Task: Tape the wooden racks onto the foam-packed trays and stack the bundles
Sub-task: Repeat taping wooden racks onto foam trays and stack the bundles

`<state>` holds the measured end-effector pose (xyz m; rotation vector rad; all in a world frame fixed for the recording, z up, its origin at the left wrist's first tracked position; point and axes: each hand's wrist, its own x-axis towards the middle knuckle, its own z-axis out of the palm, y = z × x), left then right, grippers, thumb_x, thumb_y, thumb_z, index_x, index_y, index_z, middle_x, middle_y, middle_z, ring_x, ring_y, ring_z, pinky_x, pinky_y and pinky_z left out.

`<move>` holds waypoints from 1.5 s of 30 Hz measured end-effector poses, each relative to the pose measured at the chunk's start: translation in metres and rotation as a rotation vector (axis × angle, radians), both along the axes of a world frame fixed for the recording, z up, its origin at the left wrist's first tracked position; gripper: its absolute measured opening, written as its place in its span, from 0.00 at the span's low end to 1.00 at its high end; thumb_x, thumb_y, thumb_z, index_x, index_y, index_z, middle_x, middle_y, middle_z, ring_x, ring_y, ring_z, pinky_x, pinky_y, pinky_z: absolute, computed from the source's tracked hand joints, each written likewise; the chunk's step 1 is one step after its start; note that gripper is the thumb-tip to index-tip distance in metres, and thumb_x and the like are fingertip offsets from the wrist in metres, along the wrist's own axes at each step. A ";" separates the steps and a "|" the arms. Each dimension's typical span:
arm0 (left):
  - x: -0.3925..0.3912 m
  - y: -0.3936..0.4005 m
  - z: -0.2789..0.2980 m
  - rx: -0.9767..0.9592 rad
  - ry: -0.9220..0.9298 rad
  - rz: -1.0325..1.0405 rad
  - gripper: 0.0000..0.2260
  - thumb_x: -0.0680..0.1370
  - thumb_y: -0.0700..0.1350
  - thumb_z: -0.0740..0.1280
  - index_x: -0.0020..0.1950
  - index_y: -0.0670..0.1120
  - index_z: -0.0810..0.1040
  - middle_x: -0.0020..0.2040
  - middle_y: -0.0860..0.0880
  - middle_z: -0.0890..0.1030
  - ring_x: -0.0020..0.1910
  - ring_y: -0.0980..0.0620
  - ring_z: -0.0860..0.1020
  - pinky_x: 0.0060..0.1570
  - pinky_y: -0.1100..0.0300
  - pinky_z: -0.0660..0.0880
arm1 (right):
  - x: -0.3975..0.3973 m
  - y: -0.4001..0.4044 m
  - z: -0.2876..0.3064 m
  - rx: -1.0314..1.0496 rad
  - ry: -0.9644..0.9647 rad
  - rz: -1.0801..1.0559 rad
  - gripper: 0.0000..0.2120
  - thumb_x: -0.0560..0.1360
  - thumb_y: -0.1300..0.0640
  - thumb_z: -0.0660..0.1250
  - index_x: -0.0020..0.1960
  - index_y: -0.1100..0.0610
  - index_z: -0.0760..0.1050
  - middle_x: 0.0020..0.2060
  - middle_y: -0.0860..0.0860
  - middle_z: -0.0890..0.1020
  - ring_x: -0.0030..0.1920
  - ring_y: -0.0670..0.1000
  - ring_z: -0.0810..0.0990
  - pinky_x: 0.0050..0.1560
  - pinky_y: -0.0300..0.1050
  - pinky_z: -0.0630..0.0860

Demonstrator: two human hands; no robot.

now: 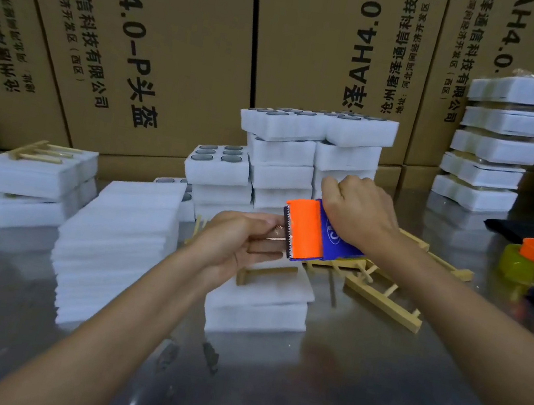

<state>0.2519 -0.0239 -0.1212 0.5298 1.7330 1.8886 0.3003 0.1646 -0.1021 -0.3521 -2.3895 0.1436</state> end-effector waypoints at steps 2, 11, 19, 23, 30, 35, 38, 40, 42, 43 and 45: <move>-0.004 -0.009 0.006 0.008 0.044 0.050 0.11 0.82 0.34 0.59 0.54 0.36 0.82 0.48 0.39 0.86 0.47 0.44 0.86 0.55 0.48 0.81 | 0.001 -0.003 0.000 0.063 -0.013 0.015 0.14 0.81 0.55 0.51 0.40 0.57 0.66 0.30 0.51 0.69 0.31 0.49 0.64 0.29 0.45 0.53; -0.078 -0.159 0.045 0.222 0.057 0.457 0.09 0.80 0.34 0.59 0.46 0.37 0.78 0.36 0.44 0.86 0.37 0.49 0.86 0.41 0.57 0.83 | 0.026 0.077 -0.004 0.107 -0.171 -0.216 0.21 0.80 0.45 0.47 0.37 0.55 0.70 0.32 0.54 0.74 0.33 0.54 0.71 0.35 0.46 0.62; -0.070 -0.115 0.035 -0.354 0.724 0.718 0.19 0.71 0.47 0.79 0.53 0.46 0.73 0.44 0.51 0.77 0.40 0.51 0.78 0.38 0.58 0.74 | -0.002 0.084 -0.011 0.274 -0.330 -0.280 0.21 0.80 0.40 0.49 0.41 0.52 0.72 0.32 0.50 0.74 0.32 0.50 0.71 0.33 0.43 0.63; -0.067 -0.093 0.015 -0.541 1.119 0.771 0.18 0.72 0.39 0.76 0.50 0.45 0.67 0.49 0.48 0.76 0.48 0.47 0.74 0.44 0.55 0.66 | -0.012 0.093 -0.012 0.290 -0.427 -0.296 0.21 0.80 0.38 0.50 0.41 0.51 0.71 0.34 0.49 0.75 0.33 0.49 0.73 0.38 0.44 0.68; -0.066 -0.053 -0.025 -0.798 1.453 0.609 0.20 0.69 0.26 0.68 0.52 0.44 0.66 0.50 0.46 0.67 0.47 0.47 0.66 0.37 0.51 0.70 | -0.026 0.122 -0.004 0.474 -0.504 -0.350 0.23 0.79 0.37 0.48 0.42 0.50 0.74 0.34 0.49 0.77 0.33 0.49 0.74 0.31 0.43 0.62; -0.072 -0.040 -0.060 -1.038 1.517 0.447 0.25 0.57 0.22 0.64 0.49 0.43 0.71 0.47 0.44 0.71 0.42 0.47 0.68 0.33 0.57 0.59 | -0.030 0.131 -0.006 0.489 -0.479 -0.384 0.21 0.79 0.37 0.50 0.40 0.50 0.70 0.32 0.48 0.77 0.32 0.48 0.74 0.31 0.42 0.61; -0.082 -0.032 -0.077 -1.086 1.399 0.434 0.21 0.64 0.24 0.63 0.52 0.43 0.69 0.50 0.44 0.71 0.43 0.49 0.64 0.36 0.56 0.62 | -0.032 0.129 -0.012 0.461 -0.471 -0.383 0.20 0.78 0.36 0.50 0.40 0.50 0.68 0.32 0.48 0.75 0.31 0.47 0.72 0.32 0.43 0.62; -0.090 -0.023 -0.082 -1.099 1.252 0.367 0.17 0.74 0.30 0.62 0.59 0.44 0.67 0.58 0.45 0.70 0.51 0.47 0.68 0.43 0.57 0.67 | -0.032 0.129 -0.014 0.464 -0.468 -0.377 0.20 0.79 0.36 0.50 0.41 0.50 0.69 0.32 0.47 0.75 0.31 0.47 0.72 0.33 0.43 0.63; -0.099 -0.021 -0.084 -1.096 1.039 0.265 0.17 0.79 0.40 0.63 0.67 0.43 0.66 0.63 0.44 0.71 0.60 0.44 0.72 0.53 0.55 0.71 | -0.030 0.129 -0.015 0.449 -0.461 -0.379 0.20 0.79 0.36 0.51 0.40 0.50 0.68 0.31 0.47 0.75 0.31 0.46 0.72 0.35 0.43 0.65; -0.104 -0.022 -0.085 -1.054 0.941 0.236 0.19 0.79 0.45 0.66 0.68 0.44 0.67 0.63 0.44 0.73 0.62 0.44 0.73 0.56 0.54 0.73 | -0.029 0.129 -0.014 0.442 -0.457 -0.382 0.20 0.79 0.36 0.51 0.39 0.50 0.66 0.31 0.47 0.74 0.30 0.46 0.71 0.35 0.44 0.65; -0.109 -0.028 -0.088 -0.988 0.845 0.201 0.20 0.79 0.50 0.67 0.68 0.46 0.70 0.64 0.45 0.77 0.61 0.44 0.76 0.59 0.53 0.74 | -0.025 0.129 -0.012 0.443 -0.468 -0.382 0.19 0.79 0.36 0.51 0.38 0.50 0.63 0.30 0.46 0.72 0.30 0.46 0.69 0.37 0.44 0.66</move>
